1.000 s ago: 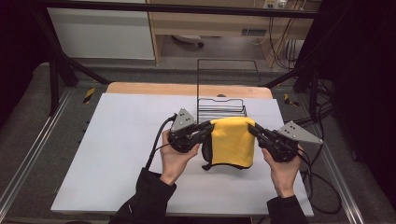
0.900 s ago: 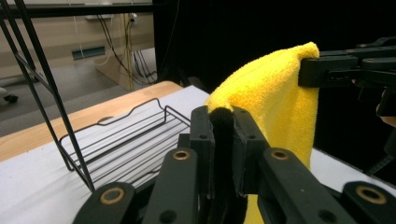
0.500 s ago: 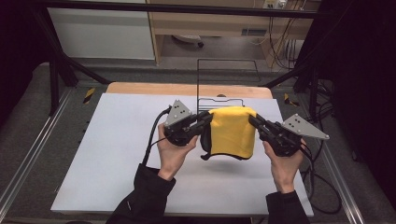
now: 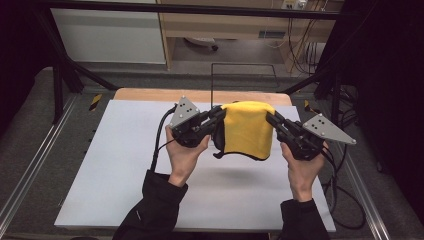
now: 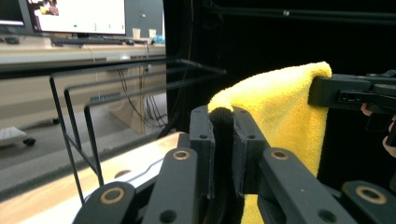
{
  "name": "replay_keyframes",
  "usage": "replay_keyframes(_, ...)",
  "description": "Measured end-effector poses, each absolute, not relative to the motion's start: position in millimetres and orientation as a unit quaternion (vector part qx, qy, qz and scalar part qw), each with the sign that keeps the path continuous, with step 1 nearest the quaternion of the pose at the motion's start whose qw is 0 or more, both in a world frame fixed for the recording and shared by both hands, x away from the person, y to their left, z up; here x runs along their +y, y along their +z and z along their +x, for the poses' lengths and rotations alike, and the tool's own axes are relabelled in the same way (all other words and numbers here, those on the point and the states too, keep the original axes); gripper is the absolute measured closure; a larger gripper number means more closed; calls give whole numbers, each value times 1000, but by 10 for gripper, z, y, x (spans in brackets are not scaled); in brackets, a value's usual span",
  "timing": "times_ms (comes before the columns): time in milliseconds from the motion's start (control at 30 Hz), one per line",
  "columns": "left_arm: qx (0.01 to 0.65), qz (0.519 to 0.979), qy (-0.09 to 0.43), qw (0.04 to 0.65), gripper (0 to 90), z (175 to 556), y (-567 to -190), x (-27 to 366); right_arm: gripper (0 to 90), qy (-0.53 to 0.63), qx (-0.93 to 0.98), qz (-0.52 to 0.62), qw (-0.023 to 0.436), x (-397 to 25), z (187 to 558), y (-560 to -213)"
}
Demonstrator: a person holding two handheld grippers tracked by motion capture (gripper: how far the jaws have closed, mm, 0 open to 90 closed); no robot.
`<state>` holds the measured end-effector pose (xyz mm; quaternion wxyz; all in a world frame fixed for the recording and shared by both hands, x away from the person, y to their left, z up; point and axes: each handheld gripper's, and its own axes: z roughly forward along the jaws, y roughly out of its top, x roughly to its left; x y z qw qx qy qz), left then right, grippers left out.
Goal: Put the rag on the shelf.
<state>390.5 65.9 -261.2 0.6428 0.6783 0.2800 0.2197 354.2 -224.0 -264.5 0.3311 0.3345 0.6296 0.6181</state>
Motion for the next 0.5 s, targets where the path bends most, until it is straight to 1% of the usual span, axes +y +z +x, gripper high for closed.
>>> replay_keyframes(500, 276, 647, 232, 672, 806, 4039, -2317, 652, 838, 636, 604, 324, 354, -2208, 3657, -2340)
